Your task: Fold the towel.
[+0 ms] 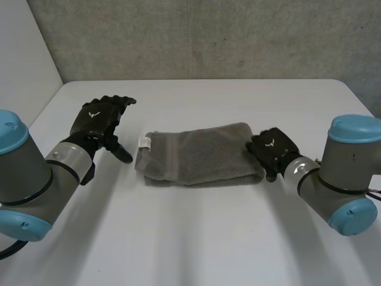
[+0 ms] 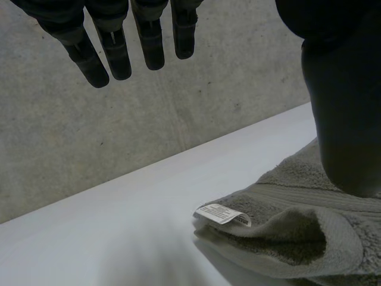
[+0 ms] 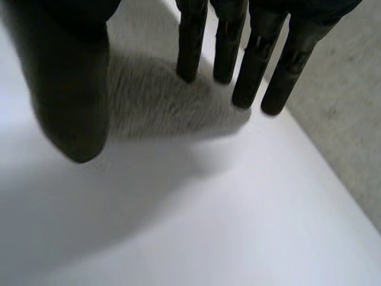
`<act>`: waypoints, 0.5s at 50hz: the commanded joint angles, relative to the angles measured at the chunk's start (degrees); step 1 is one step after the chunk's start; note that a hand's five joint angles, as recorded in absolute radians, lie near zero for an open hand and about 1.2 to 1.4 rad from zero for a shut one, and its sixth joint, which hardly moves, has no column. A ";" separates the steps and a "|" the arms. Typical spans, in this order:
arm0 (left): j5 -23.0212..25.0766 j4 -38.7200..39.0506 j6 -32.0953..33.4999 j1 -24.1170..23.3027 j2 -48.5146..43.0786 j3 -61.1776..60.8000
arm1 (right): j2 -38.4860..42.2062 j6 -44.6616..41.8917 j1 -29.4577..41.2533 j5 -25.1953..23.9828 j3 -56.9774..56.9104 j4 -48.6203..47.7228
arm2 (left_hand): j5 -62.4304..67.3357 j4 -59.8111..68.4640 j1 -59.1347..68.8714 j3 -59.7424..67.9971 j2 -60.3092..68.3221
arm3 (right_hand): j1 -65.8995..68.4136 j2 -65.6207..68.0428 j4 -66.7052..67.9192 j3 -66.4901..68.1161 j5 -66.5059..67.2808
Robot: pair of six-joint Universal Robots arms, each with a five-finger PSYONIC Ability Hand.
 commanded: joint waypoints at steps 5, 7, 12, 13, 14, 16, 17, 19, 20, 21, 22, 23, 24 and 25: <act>-0.06 0.00 -0.25 -0.45 0.28 -0.47 | 1.99 -0.57 -1.85 -0.78 -0.37 0.09 | -12.47 -4.76 -4.75 -3.90 -4.72 | 26.75 26.33 26.48 26.44 25.85; -0.06 0.00 -0.33 -0.45 0.54 -0.55 | 1.73 0.22 -1.68 -0.96 -0.20 0.35 | -12.47 -4.76 -4.75 -3.90 -4.72 | 21.57 21.16 21.30 21.27 20.68; -0.15 0.00 -0.42 -0.54 0.72 -0.55 | -0.63 2.58 -1.50 -1.05 0.59 1.23 | -12.47 -4.76 -4.75 -3.90 -4.72 | -11.54 -11.95 -11.81 -11.84 -12.43; -0.15 0.00 -0.42 -0.54 0.72 -0.55 | -1.86 4.16 -1.59 -1.31 1.12 1.32 | -12.47 -4.76 -4.75 -3.90 -4.72 | -11.94 -12.36 -12.21 -12.24 -12.83; -0.15 0.00 -0.42 -0.54 0.72 -0.55 | -1.87 4.18 -1.59 -1.31 1.12 1.32 | -12.47 -4.76 -4.75 -3.90 -4.72 | -11.94 -12.36 -12.21 -12.24 -12.84; -0.24 0.00 -0.42 -0.63 0.72 -0.64 | -3.45 8.03 -1.50 -2.18 2.70 0.36 | -12.47 -4.76 -4.75 -3.90 -4.72 | -11.78 -12.19 -12.05 -12.08 -12.67; -0.24 0.00 -0.42 -0.63 0.72 -0.64 | -3.46 8.04 -1.50 -2.19 2.71 0.36 | -12.47 -4.76 -4.75 -3.90 -4.72 | -11.77 -12.19 -12.04 -12.08 -12.67; -0.24 0.00 -0.51 -0.63 0.72 -0.73 | -3.89 9.63 -1.50 -3.24 3.14 0.00 | -12.47 -4.76 -4.75 -3.90 -4.72 | -11.44 -11.85 -11.71 -11.74 -12.33; -0.24 0.00 -0.51 -0.80 0.72 -0.73 | -3.98 10.93 -1.50 -4.90 3.67 -0.78 | -12.47 -4.76 -4.75 -3.90 -4.72 | -11.10 -11.52 -11.37 -11.41 -12.00; -0.24 0.00 -0.51 -0.98 0.72 -0.64 | -3.90 11.55 -1.50 -6.83 4.02 -1.40 | -12.47 -4.76 -4.75 -3.90 -4.72 | -11.10 -11.52 -11.37 -11.40 -12.00; -0.24 0.00 -0.51 -0.98 0.72 -0.64 | -3.89 11.56 -1.50 -6.85 4.02 -1.40 | -12.47 -4.76 -4.75 -3.90 -4.72 | -11.10 -11.52 -11.37 -11.40 -12.00; -0.24 0.00 -0.51 -1.07 0.72 -0.64 | -3.72 12.00 -1.59 -8.41 4.11 -1.49 | -12.47 -4.76 -4.75 -3.90 -4.72 | -10.60 -11.02 -10.87 -10.90 -11.50; -0.24 0.00 -0.51 -1.15 0.72 -0.56 | -3.11 12.17 -1.67 -9.39 4.20 -1.66 | -12.47 -4.76 -4.75 -3.90 -4.72 | -9.26 -9.68 -9.53 -9.57 -10.16; -0.24 0.00 -0.51 -1.16 0.72 -0.55 | -3.10 12.18 -1.68 -9.40 4.20 -1.67 | -12.47 -4.76 -4.75 -3.90 -4.72 | -9.25 -9.67 -9.52 -9.55 -10.15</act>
